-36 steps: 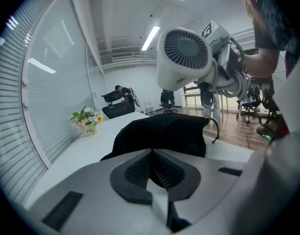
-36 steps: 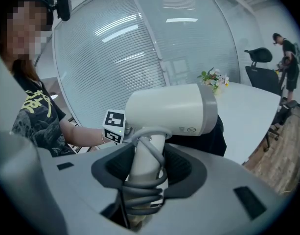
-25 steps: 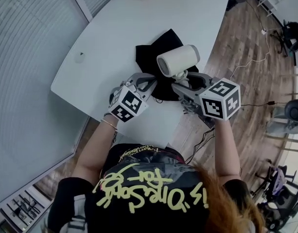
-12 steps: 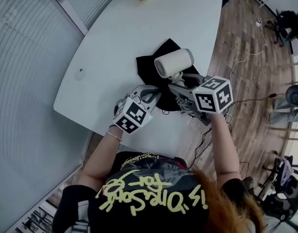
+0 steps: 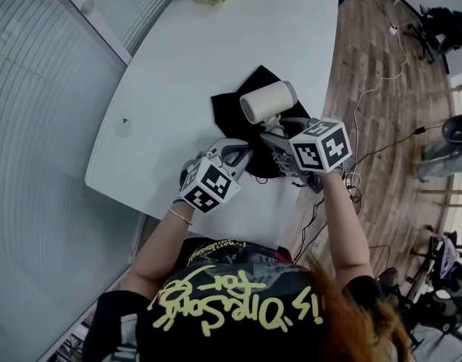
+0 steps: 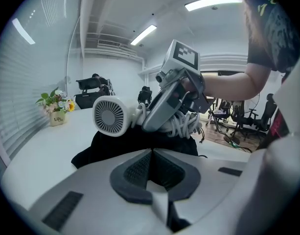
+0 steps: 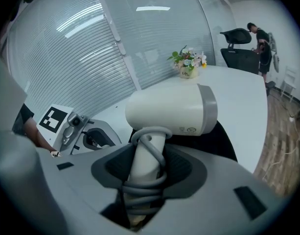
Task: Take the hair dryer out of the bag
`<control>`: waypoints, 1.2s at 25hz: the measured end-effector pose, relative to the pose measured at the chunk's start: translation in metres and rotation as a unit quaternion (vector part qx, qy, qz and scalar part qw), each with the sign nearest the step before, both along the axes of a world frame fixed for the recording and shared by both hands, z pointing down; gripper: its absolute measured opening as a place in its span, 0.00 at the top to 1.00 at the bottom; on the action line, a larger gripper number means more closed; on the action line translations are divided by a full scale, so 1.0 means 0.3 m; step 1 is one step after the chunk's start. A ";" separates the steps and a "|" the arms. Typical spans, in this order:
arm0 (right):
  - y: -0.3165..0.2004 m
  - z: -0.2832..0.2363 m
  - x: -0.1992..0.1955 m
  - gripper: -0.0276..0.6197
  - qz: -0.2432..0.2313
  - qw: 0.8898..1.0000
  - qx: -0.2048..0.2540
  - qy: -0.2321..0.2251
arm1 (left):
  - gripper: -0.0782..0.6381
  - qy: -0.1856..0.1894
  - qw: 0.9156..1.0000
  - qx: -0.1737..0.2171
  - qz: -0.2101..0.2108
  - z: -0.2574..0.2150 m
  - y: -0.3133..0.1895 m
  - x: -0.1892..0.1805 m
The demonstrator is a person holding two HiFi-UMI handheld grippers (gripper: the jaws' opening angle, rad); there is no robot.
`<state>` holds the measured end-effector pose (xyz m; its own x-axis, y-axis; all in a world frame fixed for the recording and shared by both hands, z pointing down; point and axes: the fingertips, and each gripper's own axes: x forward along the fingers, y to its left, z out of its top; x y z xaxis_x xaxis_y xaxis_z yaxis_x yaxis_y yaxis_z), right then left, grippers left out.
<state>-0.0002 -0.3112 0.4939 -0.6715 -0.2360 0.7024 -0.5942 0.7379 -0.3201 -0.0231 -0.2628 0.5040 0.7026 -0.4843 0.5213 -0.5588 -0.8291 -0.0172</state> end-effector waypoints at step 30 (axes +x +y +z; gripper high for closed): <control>0.035 0.151 -0.056 0.67 -0.025 0.997 -0.066 0.035 | 0.88 -0.019 1.000 -0.010 0.009 0.022 0.030 -0.010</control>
